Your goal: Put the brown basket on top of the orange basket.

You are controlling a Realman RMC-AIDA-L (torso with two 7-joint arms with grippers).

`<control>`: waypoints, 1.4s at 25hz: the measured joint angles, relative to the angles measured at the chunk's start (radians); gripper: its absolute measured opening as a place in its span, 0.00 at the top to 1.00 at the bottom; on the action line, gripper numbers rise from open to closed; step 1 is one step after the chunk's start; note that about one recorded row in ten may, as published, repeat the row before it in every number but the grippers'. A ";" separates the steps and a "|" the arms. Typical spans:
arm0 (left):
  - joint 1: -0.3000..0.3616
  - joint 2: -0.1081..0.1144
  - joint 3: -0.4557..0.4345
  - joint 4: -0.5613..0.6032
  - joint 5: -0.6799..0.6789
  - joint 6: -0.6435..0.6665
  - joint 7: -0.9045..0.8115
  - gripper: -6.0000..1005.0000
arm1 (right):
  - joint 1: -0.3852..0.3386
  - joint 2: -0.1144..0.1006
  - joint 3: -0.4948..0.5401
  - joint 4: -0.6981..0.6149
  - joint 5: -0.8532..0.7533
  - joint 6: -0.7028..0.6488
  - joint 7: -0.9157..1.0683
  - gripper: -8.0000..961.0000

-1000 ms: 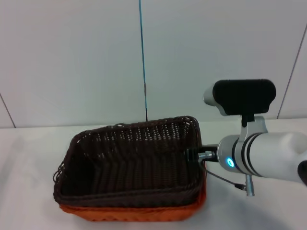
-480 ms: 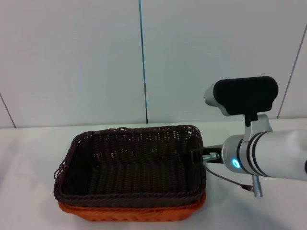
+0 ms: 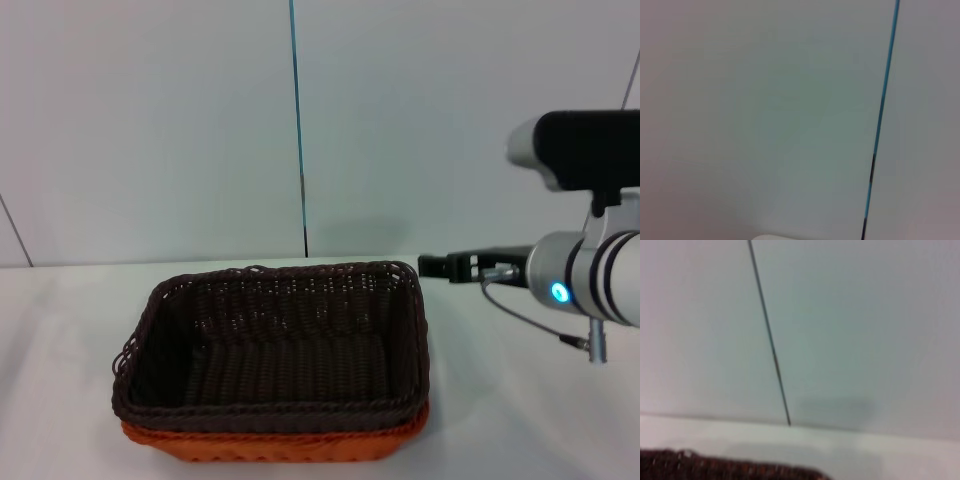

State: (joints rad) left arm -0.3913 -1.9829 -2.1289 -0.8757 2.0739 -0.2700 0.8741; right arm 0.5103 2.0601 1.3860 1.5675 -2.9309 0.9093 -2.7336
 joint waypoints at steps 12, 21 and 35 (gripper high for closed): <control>0.013 -0.058 -0.042 -0.058 0.000 0.003 0.006 0.09 | -0.109 0.009 0.056 -0.063 -0.001 -0.321 -0.096 0.01; 0.020 -0.100 -0.076 -0.081 0.000 0.010 0.024 0.09 | -0.175 0.012 0.087 -0.224 -0.001 -0.677 -0.097 0.01; 0.065 -0.160 -0.070 -0.124 0.000 0.083 0.029 0.09 | -0.231 0.018 0.122 -0.504 0.001 -1.106 -0.092 0.01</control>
State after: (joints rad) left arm -0.3261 -2.1432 -2.1992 -1.0001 2.0740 -0.1867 0.9031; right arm 0.2797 2.0783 1.5084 1.0632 -2.9299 -0.1968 -2.8258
